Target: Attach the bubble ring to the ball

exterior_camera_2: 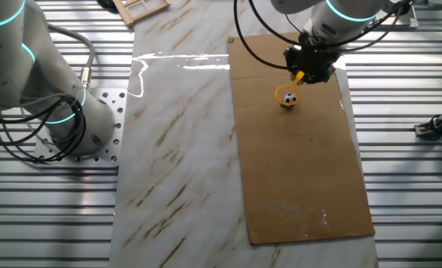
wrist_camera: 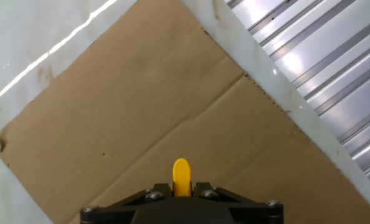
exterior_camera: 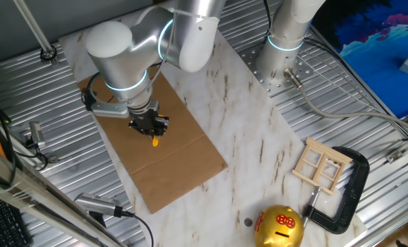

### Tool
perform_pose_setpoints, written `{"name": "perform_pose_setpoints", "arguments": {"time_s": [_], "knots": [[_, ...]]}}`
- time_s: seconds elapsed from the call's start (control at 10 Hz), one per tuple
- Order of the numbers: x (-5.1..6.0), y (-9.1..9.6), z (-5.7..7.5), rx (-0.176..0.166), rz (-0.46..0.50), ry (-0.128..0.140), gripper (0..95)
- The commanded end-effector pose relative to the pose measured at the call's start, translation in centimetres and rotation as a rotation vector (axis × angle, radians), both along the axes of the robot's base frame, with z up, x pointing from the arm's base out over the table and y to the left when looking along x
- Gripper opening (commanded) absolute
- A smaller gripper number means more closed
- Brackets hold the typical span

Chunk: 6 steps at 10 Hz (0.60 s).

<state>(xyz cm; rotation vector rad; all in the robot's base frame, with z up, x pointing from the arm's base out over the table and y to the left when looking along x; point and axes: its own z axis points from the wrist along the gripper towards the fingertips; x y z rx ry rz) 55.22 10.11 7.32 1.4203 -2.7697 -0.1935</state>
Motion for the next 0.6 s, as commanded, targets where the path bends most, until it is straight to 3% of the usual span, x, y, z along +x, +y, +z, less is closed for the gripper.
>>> {"name": "perform_pose_setpoints", "arguments": {"time_s": [0.1, 0.4, 0.6], "knots": [[0.0, 0.0, 0.0, -0.004, 0.002, -0.001, 0.0], [1.1, -0.1, 0.1, 0.004, 0.008, -0.005, 0.0], [1.8, 0.3, -0.5, 0.016, 0.003, -0.014, 0.0]]}}
